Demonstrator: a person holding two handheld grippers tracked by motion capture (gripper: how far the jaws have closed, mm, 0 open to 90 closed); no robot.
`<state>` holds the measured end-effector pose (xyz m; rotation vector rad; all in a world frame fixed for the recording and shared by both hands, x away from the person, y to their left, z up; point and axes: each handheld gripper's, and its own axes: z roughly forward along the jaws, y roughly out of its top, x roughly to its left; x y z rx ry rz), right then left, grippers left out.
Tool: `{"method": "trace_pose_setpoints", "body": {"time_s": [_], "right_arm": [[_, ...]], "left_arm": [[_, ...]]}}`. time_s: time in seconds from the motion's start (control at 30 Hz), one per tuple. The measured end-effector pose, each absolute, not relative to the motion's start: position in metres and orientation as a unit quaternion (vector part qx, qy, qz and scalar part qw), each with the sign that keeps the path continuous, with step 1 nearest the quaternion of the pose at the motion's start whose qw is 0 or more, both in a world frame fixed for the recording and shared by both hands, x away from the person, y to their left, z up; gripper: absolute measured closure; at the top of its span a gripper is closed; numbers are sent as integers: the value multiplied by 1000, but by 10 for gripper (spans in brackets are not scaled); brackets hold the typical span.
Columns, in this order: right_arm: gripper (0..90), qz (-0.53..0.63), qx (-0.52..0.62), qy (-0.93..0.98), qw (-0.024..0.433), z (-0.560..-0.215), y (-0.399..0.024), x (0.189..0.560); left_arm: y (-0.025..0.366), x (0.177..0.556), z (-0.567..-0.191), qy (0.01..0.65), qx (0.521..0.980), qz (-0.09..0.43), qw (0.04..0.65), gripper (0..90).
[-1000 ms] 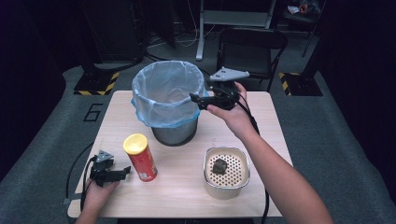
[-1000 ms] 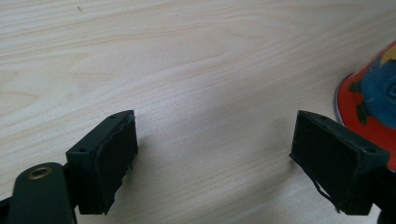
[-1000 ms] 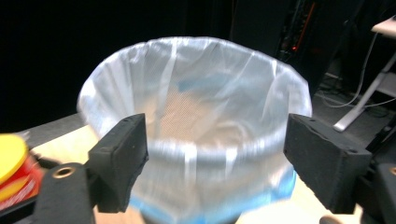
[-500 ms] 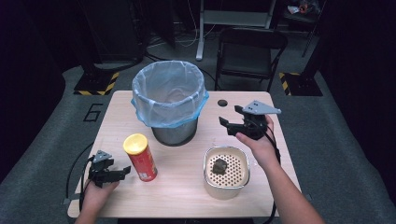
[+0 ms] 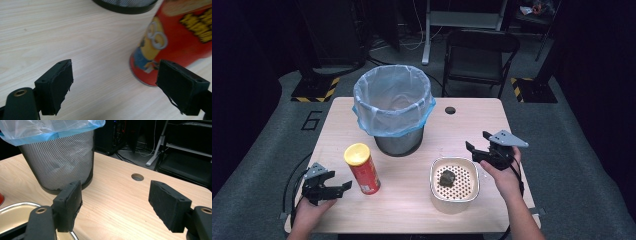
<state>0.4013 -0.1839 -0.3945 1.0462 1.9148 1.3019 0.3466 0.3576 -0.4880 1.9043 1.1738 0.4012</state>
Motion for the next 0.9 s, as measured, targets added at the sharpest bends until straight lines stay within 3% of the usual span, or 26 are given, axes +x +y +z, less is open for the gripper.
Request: {"method": "trace_pose_setpoints", "body": {"time_s": [0.5, 0.9], "right_arm": [[264, 483, 436, 695, 305, -409, -212, 400], [262, 455, 467, 693, 309, -429, -230, 400]], "left_arm": [[327, 345, -480, 406, 786, 118, 451, 137], [308, 352, -484, 394, 788, 125, 456, 139]]}}
